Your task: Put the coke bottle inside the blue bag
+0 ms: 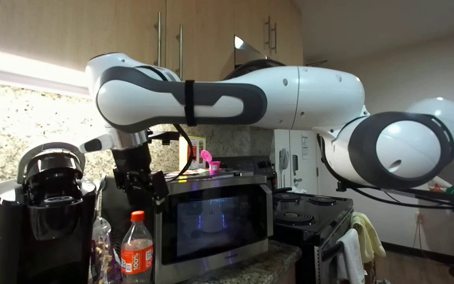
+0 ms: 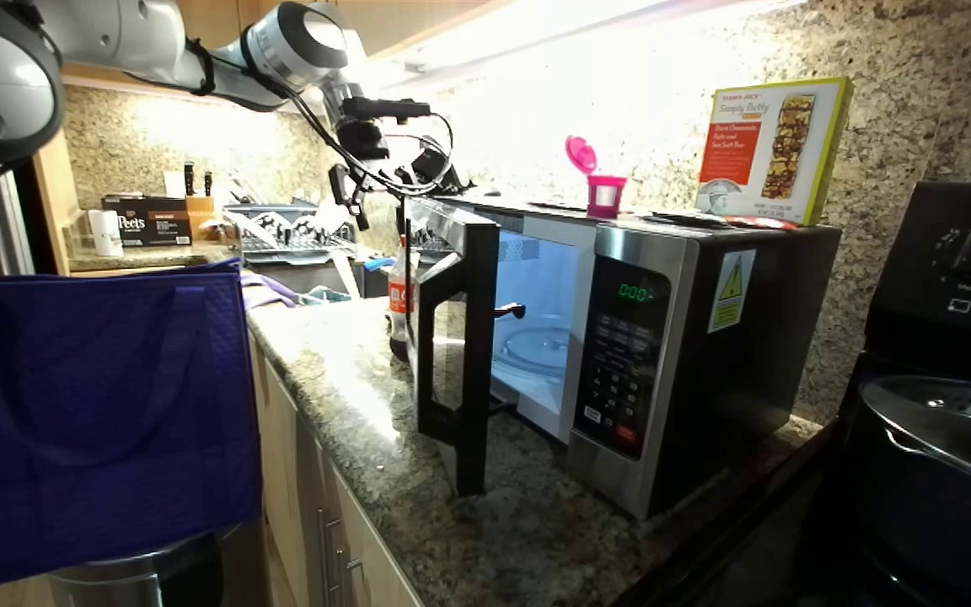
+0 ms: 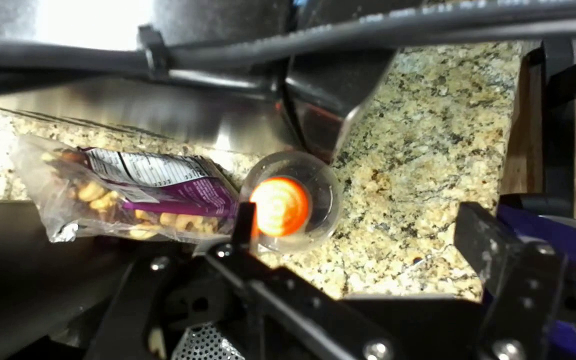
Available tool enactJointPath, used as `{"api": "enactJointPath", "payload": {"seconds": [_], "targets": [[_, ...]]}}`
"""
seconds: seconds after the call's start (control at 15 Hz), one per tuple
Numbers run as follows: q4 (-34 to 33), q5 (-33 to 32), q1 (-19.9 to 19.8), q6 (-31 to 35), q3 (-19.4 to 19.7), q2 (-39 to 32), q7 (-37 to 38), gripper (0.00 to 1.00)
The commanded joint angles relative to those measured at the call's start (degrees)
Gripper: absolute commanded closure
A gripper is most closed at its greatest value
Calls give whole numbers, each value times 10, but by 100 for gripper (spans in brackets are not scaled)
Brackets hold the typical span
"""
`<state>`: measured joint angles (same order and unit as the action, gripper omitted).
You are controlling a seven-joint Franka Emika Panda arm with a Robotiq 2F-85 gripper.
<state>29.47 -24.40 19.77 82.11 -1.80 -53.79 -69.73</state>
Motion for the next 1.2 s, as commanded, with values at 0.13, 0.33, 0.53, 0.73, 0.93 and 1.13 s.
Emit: {"api": "enactJointPath", "payload": {"seconds": [0.13,0.33,0.53,0.73,0.93,1.13], "targets": [[-70,22,-2,28,22,-46,-13,0],[-72,24,4,8,34,-49,-9,0],[-77,25,5,6,40,-53,-9,0],[-77,24,6,6,41,-53,-9,0],[-78,24,6,5,41,-53,-9,0],[-74,39,3,-7,34,-58,-7,0]]}}
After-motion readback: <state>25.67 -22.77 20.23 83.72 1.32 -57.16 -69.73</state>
